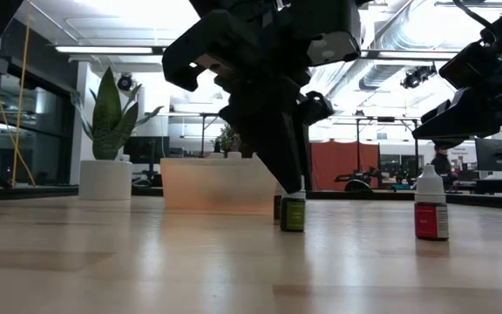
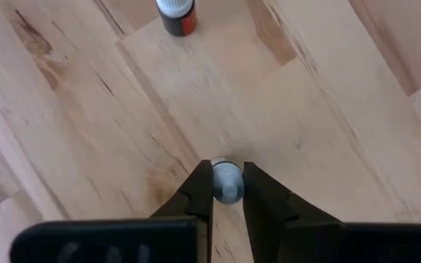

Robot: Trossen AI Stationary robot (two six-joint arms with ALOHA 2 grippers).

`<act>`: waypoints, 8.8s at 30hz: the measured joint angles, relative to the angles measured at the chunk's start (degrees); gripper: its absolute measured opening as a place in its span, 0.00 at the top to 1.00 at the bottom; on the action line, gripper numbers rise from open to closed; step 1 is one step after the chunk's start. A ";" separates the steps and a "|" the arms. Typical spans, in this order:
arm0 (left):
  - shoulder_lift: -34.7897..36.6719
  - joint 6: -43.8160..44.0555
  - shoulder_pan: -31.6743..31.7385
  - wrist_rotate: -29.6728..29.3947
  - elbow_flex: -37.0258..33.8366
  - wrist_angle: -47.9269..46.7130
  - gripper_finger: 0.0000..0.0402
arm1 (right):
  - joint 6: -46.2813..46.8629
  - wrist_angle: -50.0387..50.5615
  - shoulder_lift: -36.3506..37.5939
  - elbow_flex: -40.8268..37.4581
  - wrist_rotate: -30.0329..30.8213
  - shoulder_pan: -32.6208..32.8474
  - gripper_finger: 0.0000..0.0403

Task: Pick & Place food coloring
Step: Put the small dark green food coloring bottle into the orange bin, then put the small red food coloring bottle into the orange bin

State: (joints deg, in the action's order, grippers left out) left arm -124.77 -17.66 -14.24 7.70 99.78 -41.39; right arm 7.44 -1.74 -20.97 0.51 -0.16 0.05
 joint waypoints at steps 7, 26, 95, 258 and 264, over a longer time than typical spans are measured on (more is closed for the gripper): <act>-0.04 0.09 0.04 -0.07 6.82 -5.61 0.91 | 0.00 0.00 0.00 0.00 0.00 -0.02 1.00; 0.00 15.56 4.84 0.69 28.60 -36.05 0.92 | 0.00 0.00 0.00 0.00 0.00 -0.02 1.00; 17.55 44.68 19.23 -20.42 -21.03 5.86 0.92 | 0.00 0.21 -0.01 0.00 -0.02 0.00 1.00; -4.62 0.95 -0.85 -0.66 7.45 13.70 0.50 | 0.00 0.17 -1.82 0.00 -0.02 -0.01 1.00; -5.40 1.34 -0.85 -0.74 7.44 14.55 0.41 | 0.00 0.18 -1.84 0.00 -0.02 0.00 1.00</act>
State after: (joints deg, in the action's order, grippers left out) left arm -130.17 -16.32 -15.09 6.96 107.22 -26.83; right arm 7.44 -1.56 -22.81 0.51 -0.19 0.05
